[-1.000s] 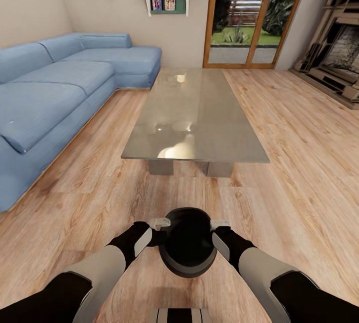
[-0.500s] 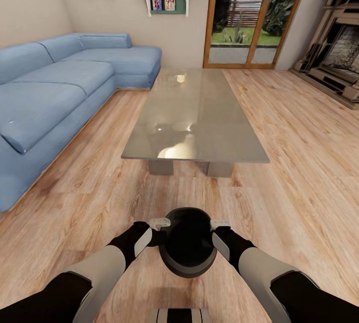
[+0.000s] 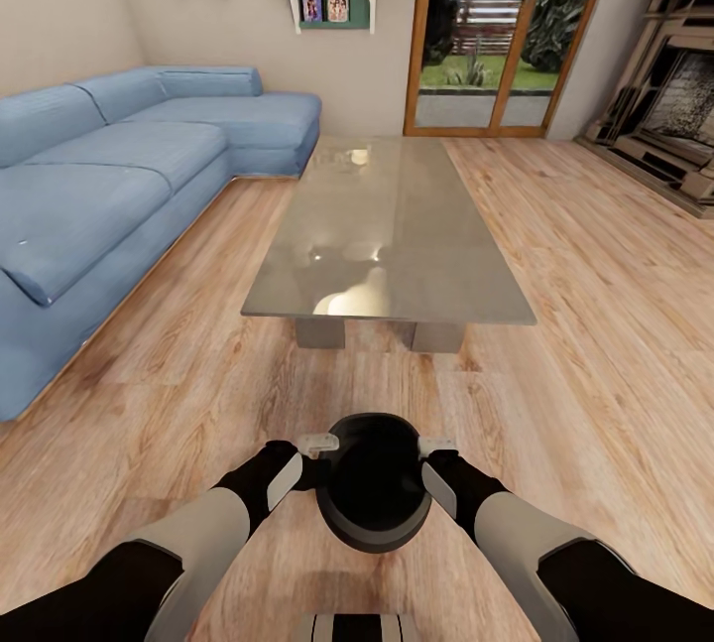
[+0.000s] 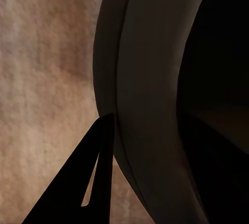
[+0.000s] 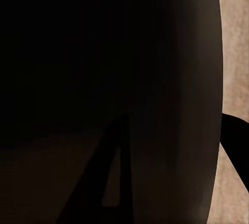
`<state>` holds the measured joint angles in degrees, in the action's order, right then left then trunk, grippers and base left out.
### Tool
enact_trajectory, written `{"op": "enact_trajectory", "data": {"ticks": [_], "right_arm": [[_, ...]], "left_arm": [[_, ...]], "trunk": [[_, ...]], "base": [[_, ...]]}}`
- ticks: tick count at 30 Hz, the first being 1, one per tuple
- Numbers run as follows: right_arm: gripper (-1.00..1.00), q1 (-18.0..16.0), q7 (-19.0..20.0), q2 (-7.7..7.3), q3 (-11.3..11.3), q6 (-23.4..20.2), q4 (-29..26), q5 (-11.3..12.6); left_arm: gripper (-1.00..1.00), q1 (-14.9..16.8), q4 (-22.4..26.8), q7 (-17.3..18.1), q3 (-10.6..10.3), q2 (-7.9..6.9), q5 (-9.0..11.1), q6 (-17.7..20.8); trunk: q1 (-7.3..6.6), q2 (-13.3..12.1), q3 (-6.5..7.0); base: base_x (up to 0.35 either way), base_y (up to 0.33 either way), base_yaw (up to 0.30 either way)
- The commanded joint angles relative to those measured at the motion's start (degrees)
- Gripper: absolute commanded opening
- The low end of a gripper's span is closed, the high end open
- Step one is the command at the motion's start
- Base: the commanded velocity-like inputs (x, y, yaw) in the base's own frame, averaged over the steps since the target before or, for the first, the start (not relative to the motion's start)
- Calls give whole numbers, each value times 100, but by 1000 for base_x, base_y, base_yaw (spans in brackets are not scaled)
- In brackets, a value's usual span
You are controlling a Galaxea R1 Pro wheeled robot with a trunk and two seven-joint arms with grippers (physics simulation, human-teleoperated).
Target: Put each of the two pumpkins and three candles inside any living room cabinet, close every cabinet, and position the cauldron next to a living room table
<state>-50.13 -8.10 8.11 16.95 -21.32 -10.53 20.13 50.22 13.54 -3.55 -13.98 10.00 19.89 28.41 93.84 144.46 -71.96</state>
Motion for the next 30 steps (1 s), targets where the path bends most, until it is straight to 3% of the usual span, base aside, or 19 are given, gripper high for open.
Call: {"op": "enact_trajectory", "data": {"ticks": [1,21,22,30], "right_arm": [[-100,74,230,-2,124,49,-37,114],[-100,74,230,-2,124,49,-37,114],[100,74,230,-2,124,49,-37,114],[100,74,230,-2,124,27,-37,114]], "left_arm": [[-100,-4,17,-31,-87,0,50,23],[-100,-4,17,-31,-87,0,50,20],[-100,-4,17,-31,-87,0,50,21],[-100,-4,17,-31,-87,0,50,24]], "trunk": [[18,-1,-7],[10,-5,59],[10,-5,59],[10,-5,59]], "base": [[0,0,0],[0,0,0],[0,0,0],[0,0,0]]}}
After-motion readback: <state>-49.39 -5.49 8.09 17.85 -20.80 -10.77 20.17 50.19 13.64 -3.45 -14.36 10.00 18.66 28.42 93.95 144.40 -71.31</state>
